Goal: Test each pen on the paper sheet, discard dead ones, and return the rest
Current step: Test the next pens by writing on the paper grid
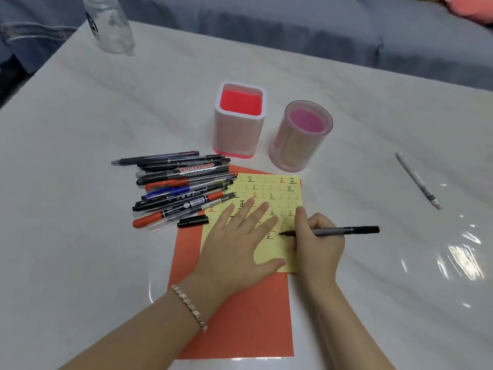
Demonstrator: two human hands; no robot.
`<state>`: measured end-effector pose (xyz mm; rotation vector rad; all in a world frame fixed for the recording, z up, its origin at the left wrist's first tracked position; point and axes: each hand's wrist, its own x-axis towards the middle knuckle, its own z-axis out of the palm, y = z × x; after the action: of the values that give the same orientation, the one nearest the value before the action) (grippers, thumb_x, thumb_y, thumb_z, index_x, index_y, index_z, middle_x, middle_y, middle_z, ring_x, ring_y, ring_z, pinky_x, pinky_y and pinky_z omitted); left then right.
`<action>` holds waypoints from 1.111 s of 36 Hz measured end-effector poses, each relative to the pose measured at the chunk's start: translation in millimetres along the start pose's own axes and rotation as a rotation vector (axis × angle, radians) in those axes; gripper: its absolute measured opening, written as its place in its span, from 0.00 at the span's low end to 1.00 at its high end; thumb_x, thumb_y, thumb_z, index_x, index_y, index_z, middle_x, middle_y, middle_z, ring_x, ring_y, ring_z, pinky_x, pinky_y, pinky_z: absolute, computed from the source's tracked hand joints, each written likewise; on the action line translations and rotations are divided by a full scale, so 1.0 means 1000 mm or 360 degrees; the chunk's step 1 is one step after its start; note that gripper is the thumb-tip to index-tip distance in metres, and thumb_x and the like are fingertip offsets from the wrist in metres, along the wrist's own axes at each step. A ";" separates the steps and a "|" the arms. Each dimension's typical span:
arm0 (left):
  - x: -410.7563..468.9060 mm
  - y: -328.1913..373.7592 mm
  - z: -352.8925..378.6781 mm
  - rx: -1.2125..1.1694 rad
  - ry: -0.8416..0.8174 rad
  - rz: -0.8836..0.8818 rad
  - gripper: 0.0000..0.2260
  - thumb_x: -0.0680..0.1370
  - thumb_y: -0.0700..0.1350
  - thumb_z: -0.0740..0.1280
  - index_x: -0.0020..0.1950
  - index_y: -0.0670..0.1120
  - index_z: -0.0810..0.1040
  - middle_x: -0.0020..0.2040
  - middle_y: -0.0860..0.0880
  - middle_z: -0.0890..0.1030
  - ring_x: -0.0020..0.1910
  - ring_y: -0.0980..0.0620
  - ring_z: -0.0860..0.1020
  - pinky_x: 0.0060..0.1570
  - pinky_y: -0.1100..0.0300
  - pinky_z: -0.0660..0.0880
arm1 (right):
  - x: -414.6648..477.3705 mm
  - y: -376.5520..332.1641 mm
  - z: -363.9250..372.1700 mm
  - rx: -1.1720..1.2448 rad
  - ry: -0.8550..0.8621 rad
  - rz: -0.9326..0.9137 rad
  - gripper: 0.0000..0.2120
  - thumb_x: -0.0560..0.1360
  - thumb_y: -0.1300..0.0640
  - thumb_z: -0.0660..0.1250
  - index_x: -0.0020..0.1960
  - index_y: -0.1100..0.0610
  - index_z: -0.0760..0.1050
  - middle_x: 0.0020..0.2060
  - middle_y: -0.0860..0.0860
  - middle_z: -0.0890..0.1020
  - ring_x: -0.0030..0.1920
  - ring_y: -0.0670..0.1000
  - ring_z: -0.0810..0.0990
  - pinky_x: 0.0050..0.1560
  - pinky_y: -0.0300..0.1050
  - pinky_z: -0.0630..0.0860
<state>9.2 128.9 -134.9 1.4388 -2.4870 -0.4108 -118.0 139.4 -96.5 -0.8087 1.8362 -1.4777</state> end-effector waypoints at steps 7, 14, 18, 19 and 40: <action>0.002 0.000 0.004 -0.0023 0.0121 0.0005 0.32 0.68 0.69 0.56 0.66 0.54 0.73 0.70 0.52 0.70 0.71 0.49 0.64 0.67 0.48 0.54 | -0.003 0.003 0.004 -0.0013 0.0058 -0.0033 0.17 0.73 0.68 0.62 0.28 0.69 0.61 0.24 0.56 0.64 0.23 0.45 0.61 0.23 0.30 0.60; 0.001 0.000 0.004 -0.0056 0.0140 -0.0003 0.32 0.67 0.68 0.57 0.66 0.54 0.73 0.70 0.52 0.69 0.72 0.50 0.63 0.68 0.48 0.54 | -0.003 0.004 0.004 -0.0058 0.0036 -0.0059 0.17 0.72 0.68 0.62 0.27 0.63 0.62 0.21 0.53 0.63 0.21 0.43 0.61 0.23 0.29 0.61; 0.001 0.000 0.003 -0.0056 0.0145 0.0000 0.32 0.67 0.68 0.57 0.66 0.54 0.73 0.70 0.52 0.69 0.71 0.50 0.63 0.68 0.49 0.53 | -0.002 0.005 0.005 -0.0085 0.0029 -0.0086 0.17 0.72 0.67 0.62 0.27 0.64 0.61 0.22 0.56 0.65 0.22 0.45 0.62 0.23 0.30 0.61; 0.001 0.000 0.003 -0.0055 0.0146 0.0002 0.32 0.67 0.68 0.57 0.66 0.54 0.73 0.70 0.52 0.69 0.72 0.50 0.63 0.69 0.49 0.53 | -0.002 0.006 0.005 -0.0092 0.0033 -0.0096 0.17 0.72 0.67 0.62 0.27 0.65 0.61 0.23 0.57 0.65 0.23 0.46 0.63 0.23 0.30 0.61; 0.001 0.000 0.004 -0.0081 0.0155 -0.0004 0.32 0.67 0.68 0.58 0.67 0.54 0.72 0.71 0.53 0.68 0.73 0.51 0.61 0.69 0.48 0.54 | -0.002 0.012 0.005 -0.0175 0.0020 -0.0180 0.17 0.71 0.63 0.64 0.28 0.69 0.62 0.24 0.60 0.67 0.25 0.47 0.64 0.26 0.30 0.62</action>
<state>7.1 128.4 -139.0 1.4078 -2.3817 -0.3916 -114.0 140.2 -109.0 -0.9725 1.9223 -1.4640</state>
